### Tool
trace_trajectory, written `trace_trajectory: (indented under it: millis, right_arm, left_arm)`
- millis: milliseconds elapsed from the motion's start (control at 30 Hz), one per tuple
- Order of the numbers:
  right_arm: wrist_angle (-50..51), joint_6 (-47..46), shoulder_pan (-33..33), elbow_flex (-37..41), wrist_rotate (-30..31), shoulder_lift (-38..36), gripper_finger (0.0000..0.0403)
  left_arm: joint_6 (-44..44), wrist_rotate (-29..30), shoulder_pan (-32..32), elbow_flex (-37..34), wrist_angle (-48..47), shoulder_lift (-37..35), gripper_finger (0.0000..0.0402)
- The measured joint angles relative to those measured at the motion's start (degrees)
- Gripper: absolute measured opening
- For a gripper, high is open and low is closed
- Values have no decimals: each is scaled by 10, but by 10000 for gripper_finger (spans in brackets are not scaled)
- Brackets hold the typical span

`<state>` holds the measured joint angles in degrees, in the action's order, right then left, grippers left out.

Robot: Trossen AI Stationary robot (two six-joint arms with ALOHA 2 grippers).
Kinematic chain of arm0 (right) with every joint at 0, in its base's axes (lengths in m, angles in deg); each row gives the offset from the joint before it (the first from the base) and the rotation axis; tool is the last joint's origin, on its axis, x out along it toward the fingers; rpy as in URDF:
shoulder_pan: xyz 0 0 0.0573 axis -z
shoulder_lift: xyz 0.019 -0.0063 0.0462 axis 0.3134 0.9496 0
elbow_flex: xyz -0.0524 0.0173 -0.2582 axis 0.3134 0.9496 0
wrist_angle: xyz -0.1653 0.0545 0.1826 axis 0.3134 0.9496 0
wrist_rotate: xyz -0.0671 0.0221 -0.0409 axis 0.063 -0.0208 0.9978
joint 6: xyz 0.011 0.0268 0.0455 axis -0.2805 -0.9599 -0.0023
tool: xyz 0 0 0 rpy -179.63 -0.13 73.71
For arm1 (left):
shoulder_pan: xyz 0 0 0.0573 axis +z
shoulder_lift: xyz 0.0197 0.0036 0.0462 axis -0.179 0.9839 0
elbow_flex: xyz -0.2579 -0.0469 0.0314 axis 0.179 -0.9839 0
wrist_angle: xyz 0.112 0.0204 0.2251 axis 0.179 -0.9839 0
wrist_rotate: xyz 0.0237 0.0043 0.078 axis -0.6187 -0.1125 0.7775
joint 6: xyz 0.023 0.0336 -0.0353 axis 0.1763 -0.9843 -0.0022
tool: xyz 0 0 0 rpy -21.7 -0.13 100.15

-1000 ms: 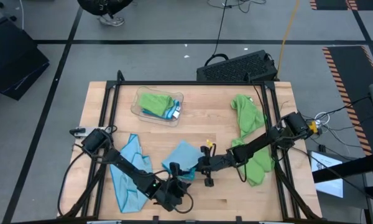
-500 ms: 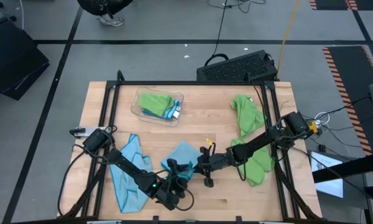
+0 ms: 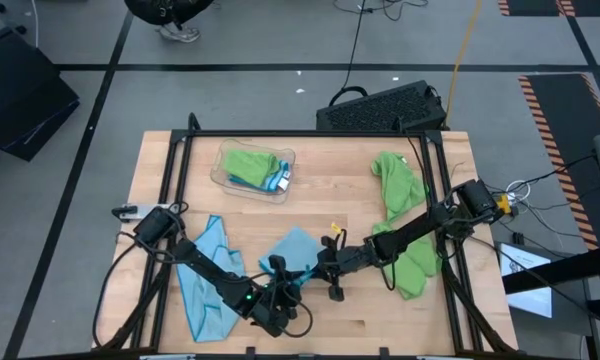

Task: Fold microfiber towels
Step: Fold the right blue microfiber cloth

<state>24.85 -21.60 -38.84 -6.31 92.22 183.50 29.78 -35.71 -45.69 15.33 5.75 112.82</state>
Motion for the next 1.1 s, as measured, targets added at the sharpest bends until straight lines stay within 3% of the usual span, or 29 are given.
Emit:
trace_trajectory:
  millis: [133,200,333,533,633,933,1100]
  right_arm:
    - [1,27,-2,0,1,0,13]
    - [6,47,-8,0,4,-1,24]
    - [48,94,-27,0,18,-19,75]
    - [147,148,-82,0,100,-67,169]
    - [154,196,-127,1,146,-69,197]
    - [122,216,-186,22,252,-26,202]
    - [121,241,-190,22,260,-6,202]
  left_arm:
    - [1,-2,0,0,2,0,17]
    - [34,-8,0,0,3,0,11]
    - [76,-27,-8,0,3,-14,10]
    - [72,-10,-49,0,-12,-15,10]
    - [92,-6,-63,0,-27,-15,7]
    - [120,28,-85,0,-37,-15,7]
    - [119,32,-87,0,-41,-15,11]
